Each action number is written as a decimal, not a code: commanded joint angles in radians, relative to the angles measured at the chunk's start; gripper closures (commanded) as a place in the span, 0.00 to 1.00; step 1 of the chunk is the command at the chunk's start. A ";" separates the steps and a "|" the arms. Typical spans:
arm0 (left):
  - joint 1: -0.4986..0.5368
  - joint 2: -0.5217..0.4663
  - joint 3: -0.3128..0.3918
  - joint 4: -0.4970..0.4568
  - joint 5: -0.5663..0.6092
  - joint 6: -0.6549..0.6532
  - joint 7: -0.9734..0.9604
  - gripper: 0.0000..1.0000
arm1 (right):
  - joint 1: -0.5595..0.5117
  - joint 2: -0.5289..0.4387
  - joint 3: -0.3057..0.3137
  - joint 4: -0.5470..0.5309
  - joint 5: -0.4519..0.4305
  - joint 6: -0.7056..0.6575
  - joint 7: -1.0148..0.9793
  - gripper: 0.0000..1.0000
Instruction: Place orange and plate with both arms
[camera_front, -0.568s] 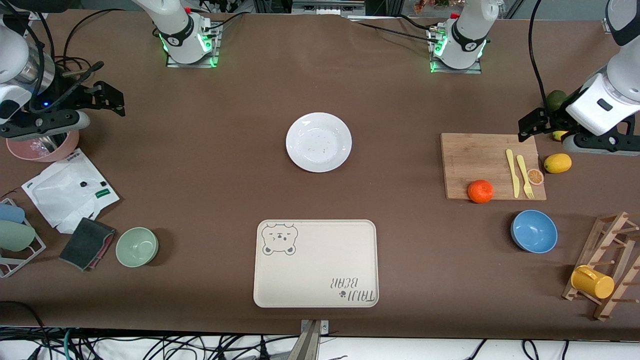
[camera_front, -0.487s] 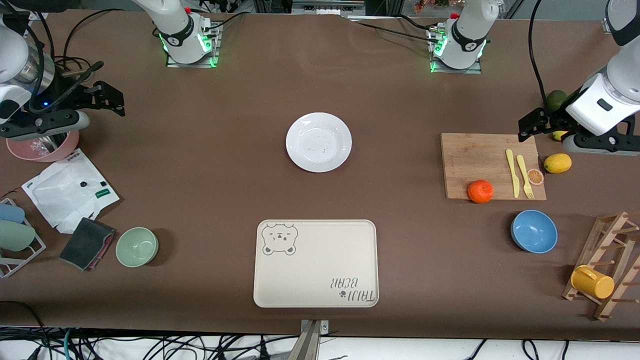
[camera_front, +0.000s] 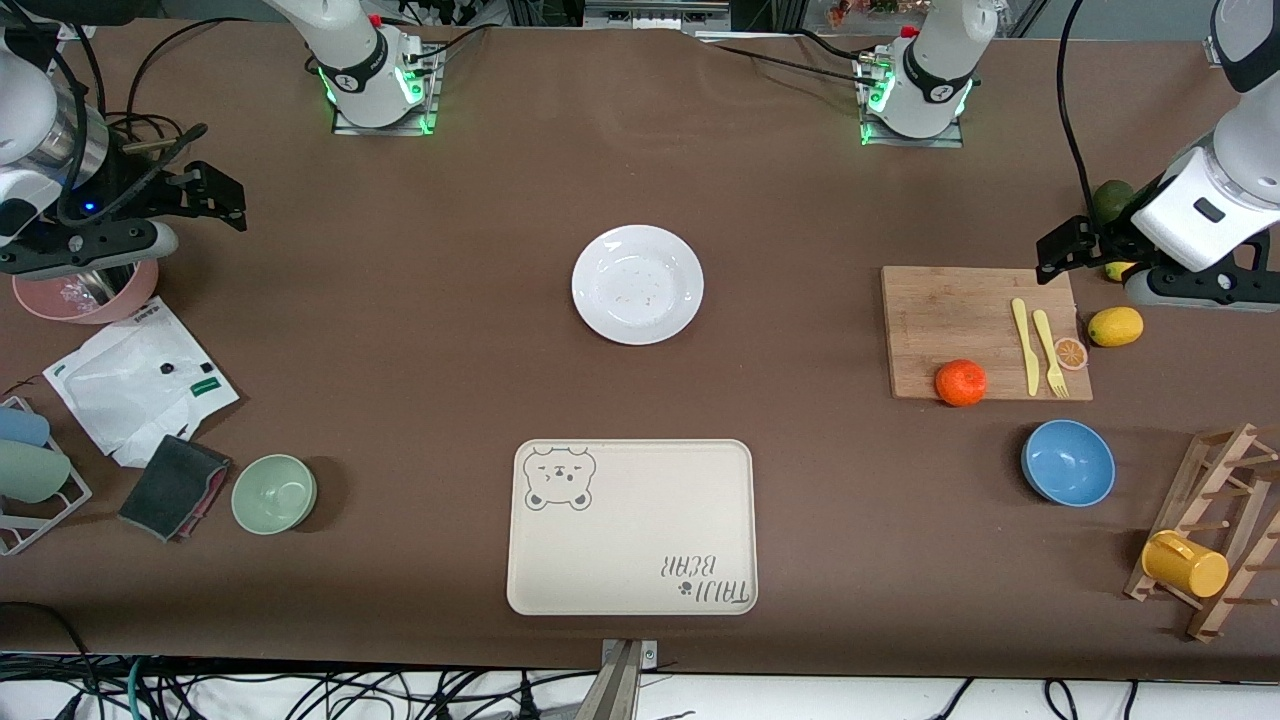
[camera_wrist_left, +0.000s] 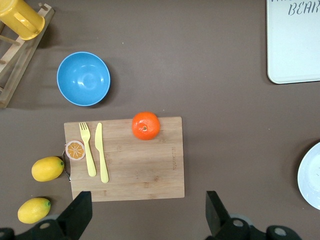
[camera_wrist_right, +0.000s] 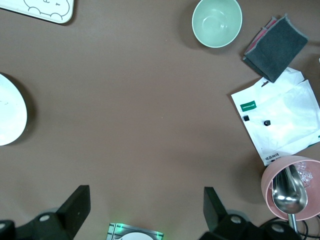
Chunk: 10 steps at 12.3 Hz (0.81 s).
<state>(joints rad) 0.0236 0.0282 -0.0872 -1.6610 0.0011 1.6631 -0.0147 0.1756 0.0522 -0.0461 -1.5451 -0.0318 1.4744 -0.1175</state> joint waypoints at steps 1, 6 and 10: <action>0.007 -0.004 -0.003 0.003 -0.016 -0.009 0.021 0.00 | 0.005 -0.005 0.006 0.008 -0.045 -0.019 -0.002 0.00; 0.006 -0.002 -0.006 0.003 -0.015 -0.009 0.021 0.00 | 0.005 -0.009 0.006 -0.009 -0.049 -0.020 -0.002 0.00; 0.004 -0.002 -0.008 0.003 -0.015 -0.009 0.021 0.00 | 0.005 -0.009 0.005 -0.009 -0.048 -0.019 -0.004 0.00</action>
<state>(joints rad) 0.0234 0.0287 -0.0919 -1.6610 0.0011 1.6631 -0.0147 0.1763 0.0548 -0.0428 -1.5466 -0.0629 1.4649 -0.1182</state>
